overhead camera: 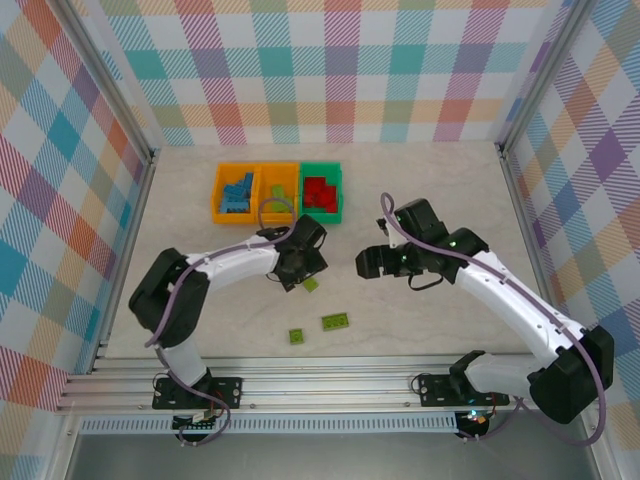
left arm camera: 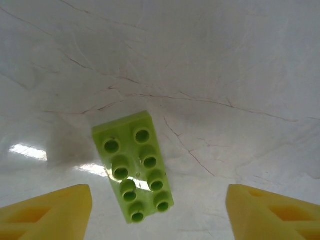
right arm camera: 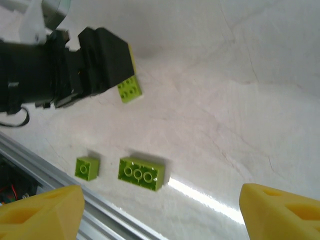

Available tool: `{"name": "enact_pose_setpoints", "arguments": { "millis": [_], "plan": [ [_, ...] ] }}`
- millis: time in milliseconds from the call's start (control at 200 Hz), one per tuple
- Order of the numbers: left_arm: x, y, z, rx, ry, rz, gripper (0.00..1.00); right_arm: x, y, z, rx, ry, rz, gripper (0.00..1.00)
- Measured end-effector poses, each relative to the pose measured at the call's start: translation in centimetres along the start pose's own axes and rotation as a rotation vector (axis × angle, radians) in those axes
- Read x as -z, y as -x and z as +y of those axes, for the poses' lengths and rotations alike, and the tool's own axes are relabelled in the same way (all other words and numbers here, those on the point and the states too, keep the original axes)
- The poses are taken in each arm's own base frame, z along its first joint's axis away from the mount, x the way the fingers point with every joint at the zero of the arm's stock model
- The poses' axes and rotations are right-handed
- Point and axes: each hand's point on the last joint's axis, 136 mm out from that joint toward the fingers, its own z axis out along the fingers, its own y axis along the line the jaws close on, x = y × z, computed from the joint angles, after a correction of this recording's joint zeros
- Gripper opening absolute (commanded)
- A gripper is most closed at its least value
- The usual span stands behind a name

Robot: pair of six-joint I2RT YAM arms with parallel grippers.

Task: Sort the legos into containers by color

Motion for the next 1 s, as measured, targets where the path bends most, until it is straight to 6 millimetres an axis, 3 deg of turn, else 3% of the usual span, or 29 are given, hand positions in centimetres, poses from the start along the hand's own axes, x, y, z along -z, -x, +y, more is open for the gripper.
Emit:
{"name": "enact_pose_setpoints", "arguments": {
  "millis": [130,485,650,785,920,1000],
  "plan": [
    [-1.9,-0.5,0.8,-0.011,0.088,0.043,0.56,0.4,-0.5,-0.1,-0.012,-0.004,0.007,0.82],
    [-1.5,-0.6,1.7,-0.059,0.161,0.060,0.17,1.2,-0.3,0.2,-0.034,0.008,-0.022,0.82],
    [-0.4,0.1,1.1,-0.135,0.138,0.047,0.18,1.3,-0.2,0.3,-0.047,0.011,-0.026,0.82],
    [3.7,4.5,-1.9,-0.201,0.063,-0.093,0.23,1.3,-0.1,0.3,-0.063,0.011,-0.028,0.83],
    [9.5,12.7,-5.6,-0.187,-0.039,-0.308,0.25,1.3,0.2,0.4,-0.071,0.017,-0.040,0.83],
    [11.6,17.7,-6.8,-0.156,-0.059,-0.406,0.25,1.3,0.3,0.5,-0.079,0.019,-0.044,0.83]
  ]
}}
